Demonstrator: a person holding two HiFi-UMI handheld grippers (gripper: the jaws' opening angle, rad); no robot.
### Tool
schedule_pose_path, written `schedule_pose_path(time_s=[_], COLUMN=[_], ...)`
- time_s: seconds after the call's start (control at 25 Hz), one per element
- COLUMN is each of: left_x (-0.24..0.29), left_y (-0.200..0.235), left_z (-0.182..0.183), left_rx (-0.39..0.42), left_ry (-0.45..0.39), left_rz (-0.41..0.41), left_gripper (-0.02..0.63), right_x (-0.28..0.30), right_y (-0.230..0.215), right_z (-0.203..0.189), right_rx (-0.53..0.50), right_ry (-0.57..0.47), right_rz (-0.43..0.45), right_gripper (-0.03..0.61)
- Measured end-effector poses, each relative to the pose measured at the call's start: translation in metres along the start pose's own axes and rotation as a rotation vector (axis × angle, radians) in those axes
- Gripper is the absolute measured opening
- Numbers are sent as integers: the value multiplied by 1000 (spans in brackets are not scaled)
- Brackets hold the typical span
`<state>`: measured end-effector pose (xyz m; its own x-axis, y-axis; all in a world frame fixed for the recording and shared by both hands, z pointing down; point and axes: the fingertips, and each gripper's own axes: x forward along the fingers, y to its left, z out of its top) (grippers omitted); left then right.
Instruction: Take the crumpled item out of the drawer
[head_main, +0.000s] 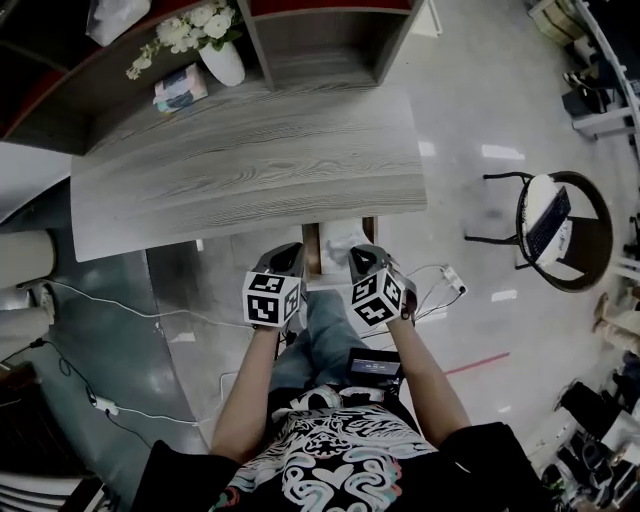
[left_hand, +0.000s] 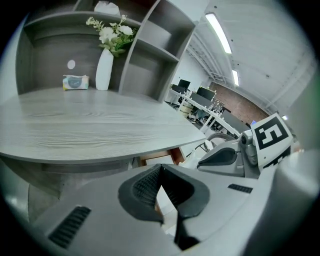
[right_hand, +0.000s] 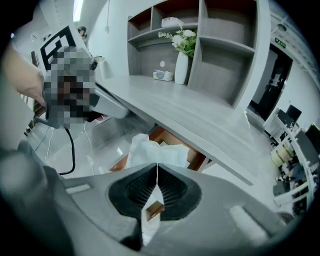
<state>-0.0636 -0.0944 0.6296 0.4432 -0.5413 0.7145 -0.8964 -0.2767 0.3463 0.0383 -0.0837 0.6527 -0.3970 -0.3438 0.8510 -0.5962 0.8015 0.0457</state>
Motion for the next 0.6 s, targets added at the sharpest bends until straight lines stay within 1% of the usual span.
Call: schedule_pose_path(time_s=[0.12,0.4,0.52,0.6], left_x=[-12,-41,-52,-60], left_y=[0,-10,-19,-25], left_z=[9,31,37,41], left_rx=[-1,-17,-1,15], left_ry=[-35,-125,-150,-165], left_rz=[6,-3,-16,-32], left_gripper=[1,1,0,2], right_x=[-11,-50,-65,-76], right_y=[-2,-6,-5,-5], right_z=[5,27,35,39], right_rx=[13,106,132,174], right_ry=[-20,-107,-136,-155], right_rz=[-24,-70,-89,-104], right_gripper=[12,12,12,12])
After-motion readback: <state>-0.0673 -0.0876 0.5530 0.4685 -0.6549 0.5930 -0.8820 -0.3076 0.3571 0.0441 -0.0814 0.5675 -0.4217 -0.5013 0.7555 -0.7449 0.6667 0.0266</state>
